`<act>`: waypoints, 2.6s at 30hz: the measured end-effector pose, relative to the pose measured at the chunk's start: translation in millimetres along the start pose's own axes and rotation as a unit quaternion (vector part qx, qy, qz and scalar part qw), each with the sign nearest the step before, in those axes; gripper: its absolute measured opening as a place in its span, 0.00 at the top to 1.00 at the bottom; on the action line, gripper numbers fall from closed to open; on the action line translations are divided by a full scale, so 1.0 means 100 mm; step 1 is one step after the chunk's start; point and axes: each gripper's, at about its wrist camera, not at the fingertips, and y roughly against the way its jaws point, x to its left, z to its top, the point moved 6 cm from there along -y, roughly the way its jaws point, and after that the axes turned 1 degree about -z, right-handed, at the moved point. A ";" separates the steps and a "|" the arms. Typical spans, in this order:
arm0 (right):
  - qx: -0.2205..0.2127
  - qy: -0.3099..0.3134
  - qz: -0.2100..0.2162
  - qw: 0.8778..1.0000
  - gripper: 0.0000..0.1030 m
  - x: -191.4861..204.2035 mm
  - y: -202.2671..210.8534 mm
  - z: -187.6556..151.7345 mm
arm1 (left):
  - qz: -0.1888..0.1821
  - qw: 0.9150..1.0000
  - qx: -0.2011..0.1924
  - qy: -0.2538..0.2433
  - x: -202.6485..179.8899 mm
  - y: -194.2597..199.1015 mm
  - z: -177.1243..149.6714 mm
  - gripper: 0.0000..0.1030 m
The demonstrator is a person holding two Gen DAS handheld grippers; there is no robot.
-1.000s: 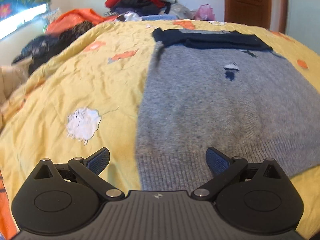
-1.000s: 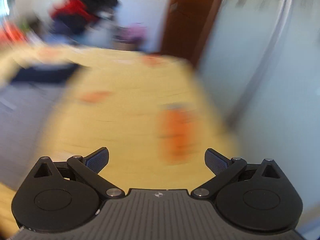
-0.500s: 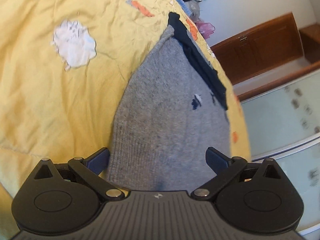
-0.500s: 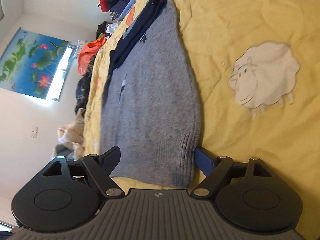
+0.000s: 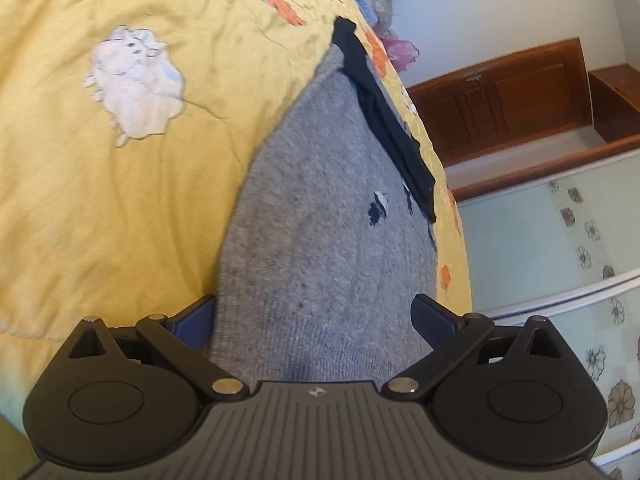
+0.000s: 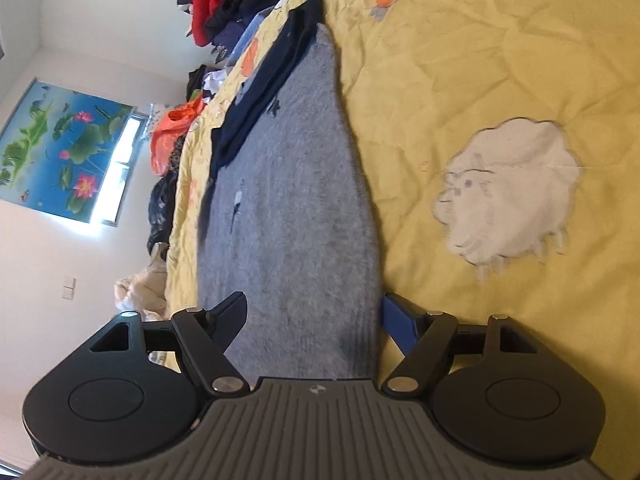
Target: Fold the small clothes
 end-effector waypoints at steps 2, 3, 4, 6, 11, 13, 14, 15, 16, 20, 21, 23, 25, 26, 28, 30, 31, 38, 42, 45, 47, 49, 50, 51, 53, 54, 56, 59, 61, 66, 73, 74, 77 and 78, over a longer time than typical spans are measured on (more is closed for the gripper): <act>0.015 0.004 0.010 1.000 0.25 0.06 -0.11 -0.02 | -0.006 1.000 0.006 -0.003 -0.03 -0.04 -0.02 0.01; 0.028 0.011 0.013 0.999 0.25 0.12 -0.19 -0.07 | -0.012 1.000 0.013 -0.004 -0.04 -0.05 -0.03 0.02; 0.044 0.017 0.020 0.999 0.25 0.17 -0.24 -0.12 | -0.018 1.000 0.022 -0.003 -0.03 -0.05 -0.05 0.12; 0.082 0.008 0.046 0.996 0.25 0.20 -0.28 -0.22 | -0.026 0.998 0.059 0.016 0.03 -0.13 -0.14 0.39; 0.099 -0.030 0.082 0.991 0.28 0.16 -0.25 -0.24 | -0.042 0.996 0.060 0.041 0.10 -0.17 -0.18 0.47; 0.091 -0.049 0.093 0.990 0.30 0.13 -0.24 -0.18 | -0.038 0.996 0.065 0.037 0.09 -0.19 -0.16 0.50; 0.090 -0.052 0.091 0.990 0.35 0.12 -0.25 -0.16 | -0.032 0.997 0.069 0.030 0.07 -0.20 -0.16 0.52; 0.092 -0.052 0.082 0.991 0.46 0.10 -0.28 -0.16 | -0.025 0.997 0.072 0.023 0.06 -0.20 -0.15 0.55; 0.094 -0.051 0.067 0.992 0.53 0.08 -0.31 -0.17 | -0.018 0.997 0.076 0.019 0.06 -0.20 -0.15 0.60; 0.103 -0.058 0.025 0.993 0.91 -0.12 -0.40 -0.27 | 0.018 0.997 0.078 0.012 0.15 -0.19 -0.14 0.93; 0.097 -0.058 0.034 0.993 0.91 -0.13 -0.38 -0.28 | 0.023 0.997 0.076 0.010 0.17 -0.20 -0.14 0.94; 0.088 -0.043 0.032 0.995 0.89 -0.12 -0.34 -0.31 | 0.030 0.997 0.073 -0.003 0.14 -0.19 -0.15 0.95; 0.084 -0.026 0.036 0.995 0.88 -0.06 -0.33 -0.32 | 0.041 0.996 0.071 -0.033 0.05 -0.20 -0.13 0.95; 0.082 -0.020 0.040 0.996 0.88 -0.03 -0.32 -0.32 | 0.033 0.996 0.070 -0.040 -0.01 -0.19 -0.11 0.95; 0.076 -0.014 0.052 0.996 0.88 0.04 -0.27 -0.27 | 0.012 0.997 0.063 -0.049 -0.12 -0.17 -0.04 0.95; 0.065 -0.007 0.067 0.996 0.88 0.14 -0.22 -0.17 | -0.012 0.997 0.046 -0.055 -0.26 -0.12 0.09 0.95; 0.058 -0.003 0.075 0.995 0.88 0.20 -0.20 -0.11 | -0.022 0.997 0.038 -0.057 -0.32 -0.10 0.16 0.95; -0.003 0.030 0.133 0.991 0.88 0.62 -0.15 0.63 | -0.059 0.994 0.002 -0.094 -0.79 -0.28 0.85 0.95; -0.040 0.045 0.157 0.986 0.88 0.84 -0.22 1.22 | -0.071 0.989 -0.019 -0.128 -1.12 -0.54 1.30 0.95; -0.067 0.044 0.168 0.982 0.88 0.95 -0.40 1.72 | -0.073 0.987 -0.035 -0.142 -1.29 -0.77 1.65 0.95; -0.077 0.039 0.173 0.981 0.88 0.98 -0.58 2.03 | -0.070 0.986 -0.045 -0.145 -1.37 -0.94 1.89 0.95; -0.085 0.037 0.173 0.981 0.88 1.01 -0.75 2.34 | -0.067 0.985 -0.051 -0.148 -1.43 -1.12 2.13 0.95; -0.089 0.033 0.175 0.980 0.88 1.01 -0.84 2.49 | -0.066 0.985 -0.054 -0.149 -1.46 -1.20 2.25 0.95; -0.094 0.029 0.178 0.979 0.88 1.02 -0.93 2.62 | -0.064 0.985 -0.057 -0.151 -1.49 -1.29 2.38 0.95; -0.101 0.023 0.180 0.978 0.88 1.00 -1.10 2.88 | -0.057 0.985 -0.064 -0.151 -1.52 -1.46 2.63 0.95; -0.104 0.021 0.177 0.978 0.88 0.98 -1.19 3.01 | -0.054 0.984 -0.069 -0.154 -1.54 -1.55 2.76 0.95; -0.107 0.015 0.170 0.980 0.88 0.93 -1.37 3.28 | -0.045 0.984 -0.078 -0.154 -1.53 -1.74 3.00 0.95; -0.111 0.004 0.150 0.982 0.88 0.81 -1.64 3.62 | -0.033 0.984 -0.088 -0.151 -1.50 -2.01 3.31 0.95; -0.111 -0.002 0.134 0.985 0.88 0.71 -1.81 3.81 | -0.014 0.984 -0.091 -0.155 -1.45 -2.20 3.48 0.95; -0.112 -0.038 0.098 0.988 0.68 0.39 -2.21 4.03 | 0.048 0.988 -0.079 -0.121 -1.15 -2.66 3.78 0.90; -0.170 -0.053 0.102 0.979 0.26 0.39 -1.95 3.92 | 0.012 0.985 -0.160 -0.062 -1.05 -2.16 3.84 0.00; -0.171 -0.046 0.101 0.979 0.26 0.42 -1.88 3.85 | 0.018 0.983 -0.171 -0.059 -1.03 -2.04 3.79 0.00; -0.170 -0.012 0.097 0.981 0.26 0.49 -1.56 3.49 | 0.036 0.979 -0.195 -0.050 -0.92 -1.64 3.47 0.00; -0.170 -0.002 0.093 0.981 0.26 0.49 -1.42 3.35 | 0.036 0.978 -0.199 -0.048 -0.88 -1.54 3.33 0.00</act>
